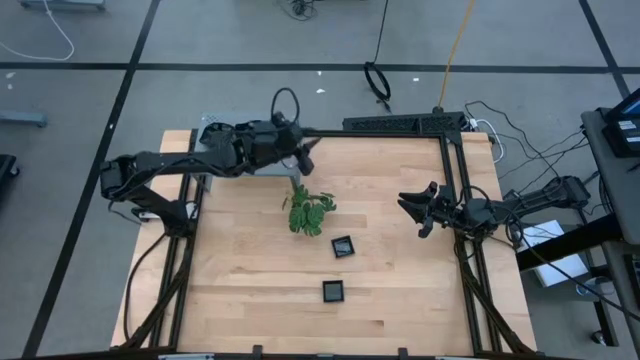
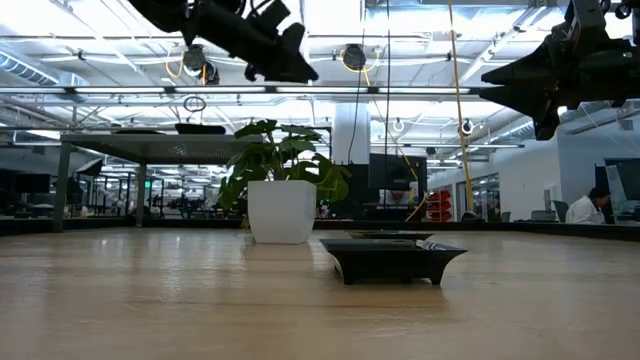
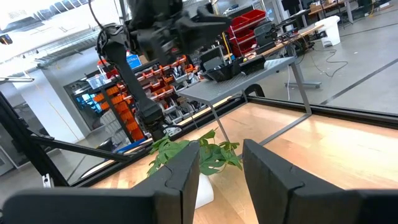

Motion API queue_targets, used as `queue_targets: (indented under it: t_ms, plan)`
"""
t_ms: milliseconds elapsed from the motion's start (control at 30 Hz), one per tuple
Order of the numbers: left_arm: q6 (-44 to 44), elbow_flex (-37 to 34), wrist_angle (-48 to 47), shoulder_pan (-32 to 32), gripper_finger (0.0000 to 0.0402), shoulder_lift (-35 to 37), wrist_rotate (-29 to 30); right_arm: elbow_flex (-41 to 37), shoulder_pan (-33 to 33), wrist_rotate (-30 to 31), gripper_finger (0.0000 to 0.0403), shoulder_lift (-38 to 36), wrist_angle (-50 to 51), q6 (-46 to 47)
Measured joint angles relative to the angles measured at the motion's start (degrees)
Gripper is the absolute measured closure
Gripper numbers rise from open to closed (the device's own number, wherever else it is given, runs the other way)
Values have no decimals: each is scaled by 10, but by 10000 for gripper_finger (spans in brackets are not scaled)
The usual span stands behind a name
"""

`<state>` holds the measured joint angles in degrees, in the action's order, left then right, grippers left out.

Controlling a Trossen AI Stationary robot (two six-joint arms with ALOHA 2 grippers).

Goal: Pick & Place Mini shaped plates
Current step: Stack the square plate on top of the square plate on the shelf

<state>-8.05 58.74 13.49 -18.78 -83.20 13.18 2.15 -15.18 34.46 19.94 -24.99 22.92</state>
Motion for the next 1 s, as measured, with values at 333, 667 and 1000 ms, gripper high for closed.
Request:
queue_targets:
  t_ms: [333, 667, 1000]
  plan:
    - [57, 0, 3, 133, 258, -22, 94, 0, 0, 0, 293, 0, 0, 0]
    - [153, 118, -112, 281, 258, -160, 109, 0, 0, 0, 293, 0, 1, 0]
    - [265, 206, -320, 353, 259, -272, -49, 0, 0, 0, 293, 0, 4, 0]
